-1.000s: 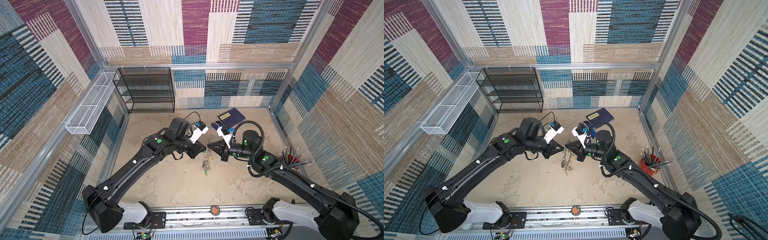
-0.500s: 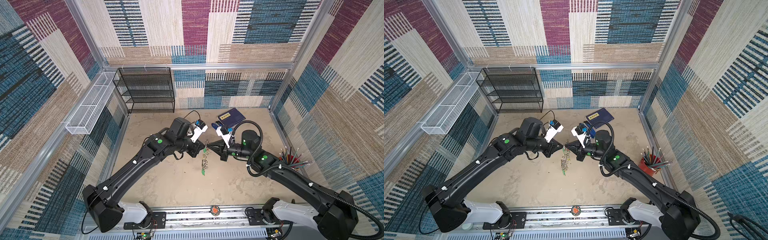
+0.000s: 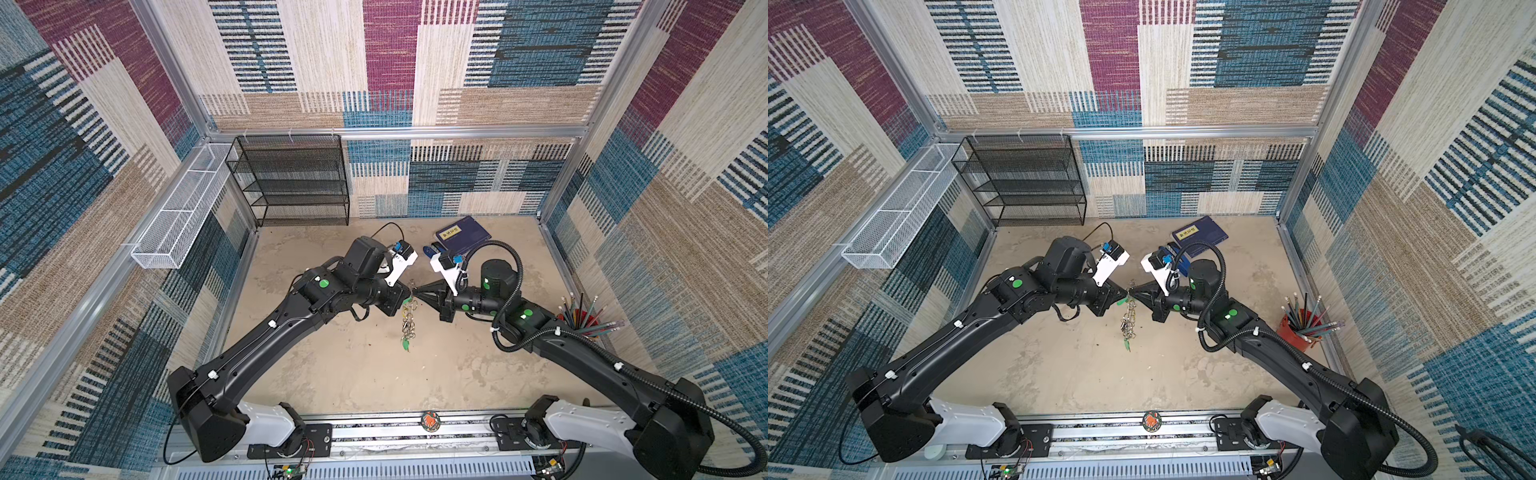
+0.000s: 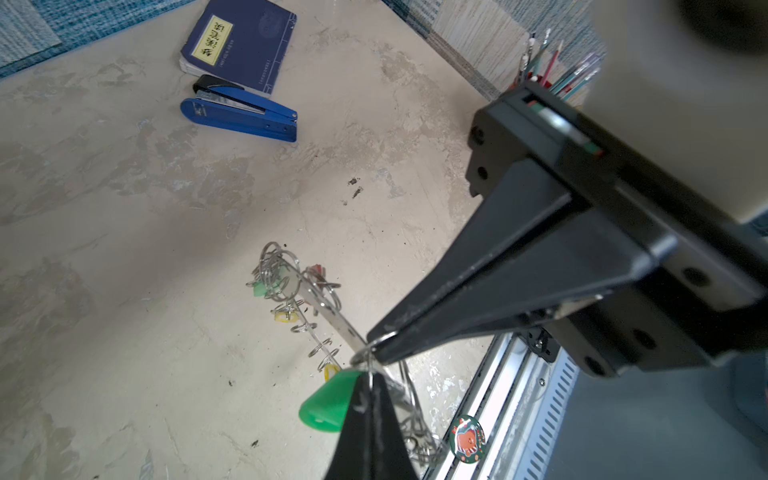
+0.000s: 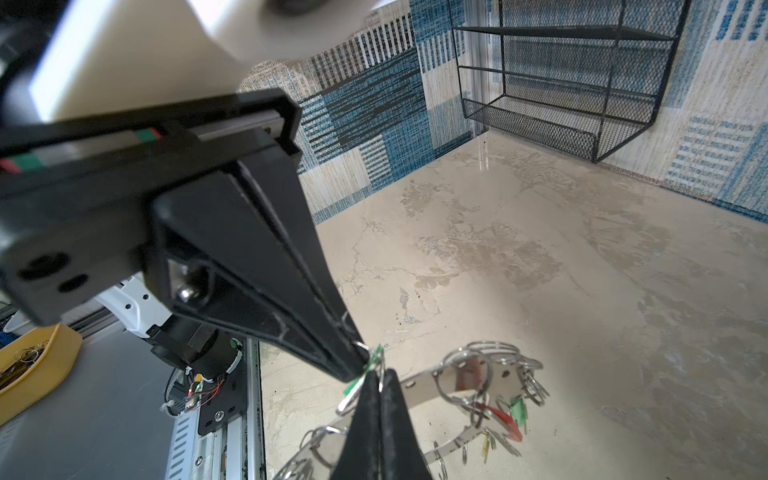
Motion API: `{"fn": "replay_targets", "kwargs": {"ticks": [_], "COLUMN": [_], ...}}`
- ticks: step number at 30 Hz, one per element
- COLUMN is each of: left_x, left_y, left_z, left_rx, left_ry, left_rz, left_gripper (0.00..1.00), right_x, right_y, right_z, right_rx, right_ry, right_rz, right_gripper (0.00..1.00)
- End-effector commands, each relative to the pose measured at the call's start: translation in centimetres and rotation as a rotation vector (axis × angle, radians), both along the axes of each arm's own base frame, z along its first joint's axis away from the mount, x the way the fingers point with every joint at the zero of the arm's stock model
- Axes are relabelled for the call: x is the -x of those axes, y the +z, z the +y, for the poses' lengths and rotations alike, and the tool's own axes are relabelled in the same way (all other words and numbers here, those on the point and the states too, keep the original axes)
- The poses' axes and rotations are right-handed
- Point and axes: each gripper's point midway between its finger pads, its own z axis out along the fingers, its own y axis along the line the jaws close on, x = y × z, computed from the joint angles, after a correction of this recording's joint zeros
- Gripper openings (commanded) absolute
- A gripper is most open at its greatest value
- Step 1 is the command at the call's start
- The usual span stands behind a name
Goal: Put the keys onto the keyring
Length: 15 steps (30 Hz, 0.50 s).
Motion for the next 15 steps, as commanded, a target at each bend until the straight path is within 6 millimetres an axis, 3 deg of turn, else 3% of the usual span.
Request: {"fn": "replay_targets", "kwargs": {"ticks": [1, 15], "left_x": [-0.83, -1.31], "left_y": [0.00, -0.40], "left_z": [0.66, 0.96], "left_rx": [0.018, 0.069], "left_ry": [0.111, 0.229], "left_rz": [0.020, 0.080], "left_gripper": [0.00, 0.00], "right_x": [0.00, 0.27], "right_y": [1.68, 1.97], "right_z": [0.29, 0.14], "right_rx": [-0.045, -0.063], "right_ry": [0.011, 0.011], "right_rz": [-0.045, -0.054], "right_gripper": [0.00, 0.00]}}
